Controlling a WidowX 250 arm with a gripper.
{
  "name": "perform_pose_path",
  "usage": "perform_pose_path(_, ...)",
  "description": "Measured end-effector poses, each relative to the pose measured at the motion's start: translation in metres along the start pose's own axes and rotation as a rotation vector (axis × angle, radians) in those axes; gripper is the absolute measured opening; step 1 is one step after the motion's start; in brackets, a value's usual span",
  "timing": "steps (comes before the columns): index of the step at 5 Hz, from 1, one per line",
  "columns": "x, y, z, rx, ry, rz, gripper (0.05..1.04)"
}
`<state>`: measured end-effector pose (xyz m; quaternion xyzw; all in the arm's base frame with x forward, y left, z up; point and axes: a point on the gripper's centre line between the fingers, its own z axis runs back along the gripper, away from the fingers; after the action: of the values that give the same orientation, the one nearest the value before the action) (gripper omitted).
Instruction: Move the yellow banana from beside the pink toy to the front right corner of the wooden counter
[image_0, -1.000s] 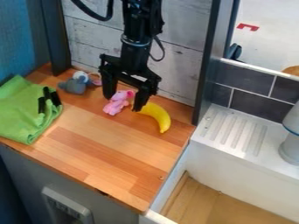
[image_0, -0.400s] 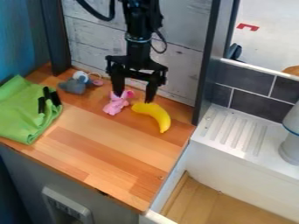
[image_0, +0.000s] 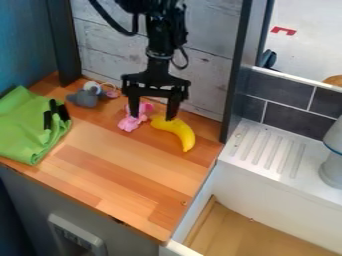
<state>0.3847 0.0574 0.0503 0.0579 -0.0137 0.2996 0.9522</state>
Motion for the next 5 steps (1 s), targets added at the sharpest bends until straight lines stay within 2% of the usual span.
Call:
perform_pose_path(1,-0.003,-0.007,-0.004,-0.032,0.026,0.171,1.0)
perform_pose_path(2,-0.004,-0.02,-0.005,-0.115,0.04,0.245,1.0)
perform_pose_path(3,-0.007,-0.022,-0.008,-0.128,0.055,0.308,1.0)
perform_pose_path(4,-0.004,-0.023,-0.006,-0.114,0.047,0.326,1.0)
perform_pose_path(5,-0.011,-0.031,-0.024,-0.076,0.076,0.32,1.0)
